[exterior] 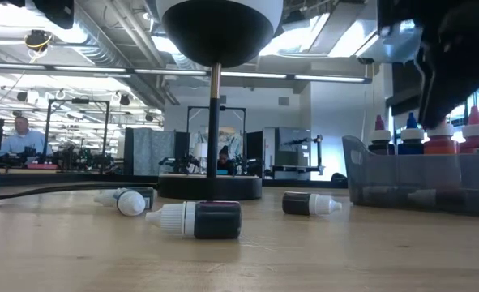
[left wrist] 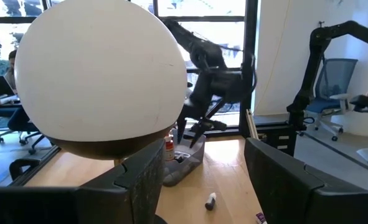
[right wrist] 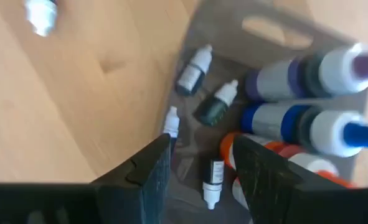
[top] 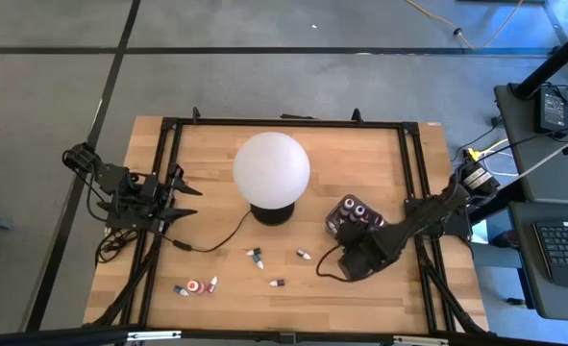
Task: Pick & Place food coloring
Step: Adjust the large orange food coloring bottle in the black container
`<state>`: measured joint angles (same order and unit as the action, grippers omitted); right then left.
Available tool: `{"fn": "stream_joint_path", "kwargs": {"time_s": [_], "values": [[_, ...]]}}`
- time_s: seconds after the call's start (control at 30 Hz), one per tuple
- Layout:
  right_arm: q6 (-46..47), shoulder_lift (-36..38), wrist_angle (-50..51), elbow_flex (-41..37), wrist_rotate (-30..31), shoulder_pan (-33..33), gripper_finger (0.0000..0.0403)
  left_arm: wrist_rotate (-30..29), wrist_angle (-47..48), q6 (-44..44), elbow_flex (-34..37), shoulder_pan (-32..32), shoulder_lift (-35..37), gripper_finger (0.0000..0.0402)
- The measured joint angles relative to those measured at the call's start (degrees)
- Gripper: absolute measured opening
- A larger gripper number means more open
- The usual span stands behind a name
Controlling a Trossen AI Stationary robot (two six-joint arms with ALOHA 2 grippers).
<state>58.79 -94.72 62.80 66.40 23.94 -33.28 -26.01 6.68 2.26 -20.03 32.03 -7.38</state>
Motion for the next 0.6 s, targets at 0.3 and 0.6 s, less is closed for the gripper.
{"fn": "stream_joint_path", "kwargs": {"time_s": [0.3, 0.6], "values": [[2.3, 0.0, -2.0, -5.5, -1.7, 2.8, 0.0177, 0.0, 0.0, 0.0, 0.0, 0.0, 0.0, 0.0219], [0.8, 0.0, -0.5, -6.0, -1.7, 4.6, 0.0177, 0.0, 0.0, 0.0, 0.0, 0.0, 0.0, 0.0216]]}}
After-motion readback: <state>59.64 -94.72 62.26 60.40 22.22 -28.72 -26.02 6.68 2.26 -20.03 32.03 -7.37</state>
